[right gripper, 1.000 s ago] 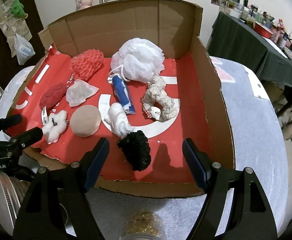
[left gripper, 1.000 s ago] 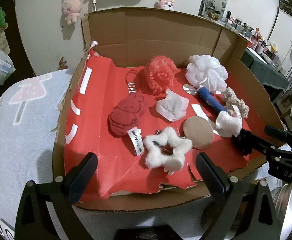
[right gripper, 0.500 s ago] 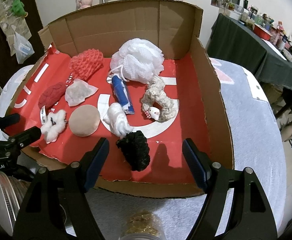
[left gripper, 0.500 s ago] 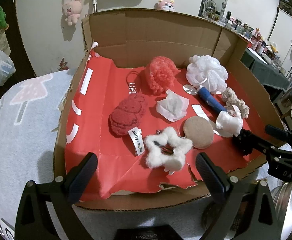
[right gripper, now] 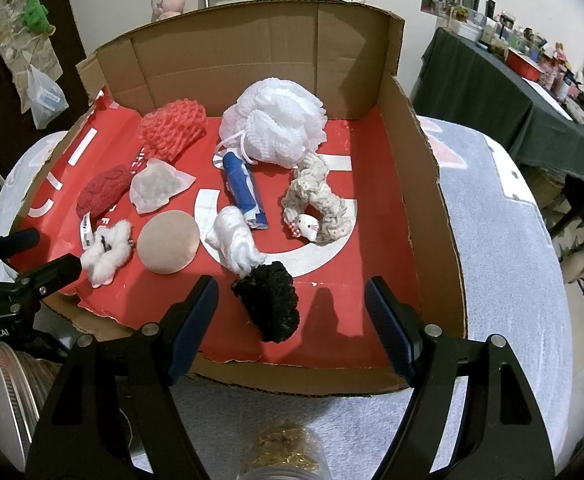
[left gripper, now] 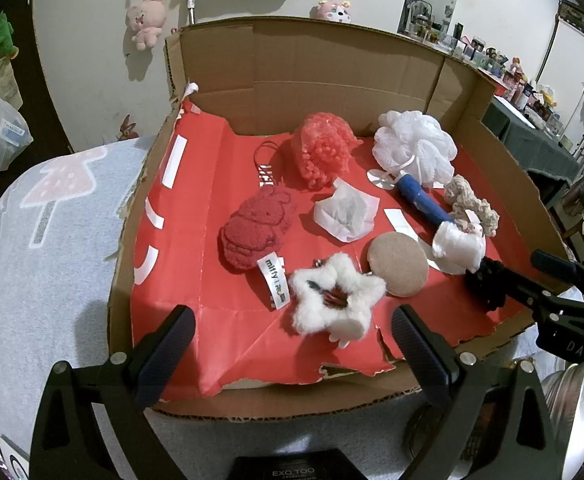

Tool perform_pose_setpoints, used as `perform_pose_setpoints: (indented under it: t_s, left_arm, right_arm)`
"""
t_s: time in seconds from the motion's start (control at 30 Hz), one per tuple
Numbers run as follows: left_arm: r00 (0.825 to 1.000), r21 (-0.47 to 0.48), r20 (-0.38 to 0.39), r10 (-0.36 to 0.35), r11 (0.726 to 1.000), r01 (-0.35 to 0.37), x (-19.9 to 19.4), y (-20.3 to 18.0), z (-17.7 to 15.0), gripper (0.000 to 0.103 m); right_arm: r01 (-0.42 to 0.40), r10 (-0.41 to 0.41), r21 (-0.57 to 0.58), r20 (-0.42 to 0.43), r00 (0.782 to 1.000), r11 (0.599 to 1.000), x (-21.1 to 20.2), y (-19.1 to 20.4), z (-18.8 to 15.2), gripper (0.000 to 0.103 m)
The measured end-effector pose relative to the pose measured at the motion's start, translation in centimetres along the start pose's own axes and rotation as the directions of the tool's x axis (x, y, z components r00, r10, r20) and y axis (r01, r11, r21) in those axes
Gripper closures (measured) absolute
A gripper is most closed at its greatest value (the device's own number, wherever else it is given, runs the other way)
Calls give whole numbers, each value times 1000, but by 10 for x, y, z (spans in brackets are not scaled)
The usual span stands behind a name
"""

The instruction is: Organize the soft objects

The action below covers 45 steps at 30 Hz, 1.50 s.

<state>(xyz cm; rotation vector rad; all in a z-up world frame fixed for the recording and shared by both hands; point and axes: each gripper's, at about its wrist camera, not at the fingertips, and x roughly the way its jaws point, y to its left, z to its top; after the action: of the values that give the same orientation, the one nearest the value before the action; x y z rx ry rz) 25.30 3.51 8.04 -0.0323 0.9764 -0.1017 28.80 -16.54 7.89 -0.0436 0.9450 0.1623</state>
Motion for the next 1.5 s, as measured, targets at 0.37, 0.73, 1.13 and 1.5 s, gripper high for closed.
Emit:
perform_pose_setpoints:
  t_s: [0.37,0.73,1.13,1.5]
  left_arm:
    - [1000,0,-1,-1,1000,1,0,0,0,3]
    - [1000,-1,-1,0,1000,0,0,0,-1,3]
    - [1000,-6,-2,1,1000,-1,1,0,-1,3]
    - [993,-27,113,40,999,-37,-41,4,-3,3]
  right_arm:
    - [-1,1,1,0,1000,1000,0,0,0,28]
    - [0,0,0,2,1000,1000,-1,0,-1,28]
    - [-1,1,0,0,1000,1000,-1,-1,0,28]
    - [-19,19,13,65,998,1000,-31,-7,2,28]
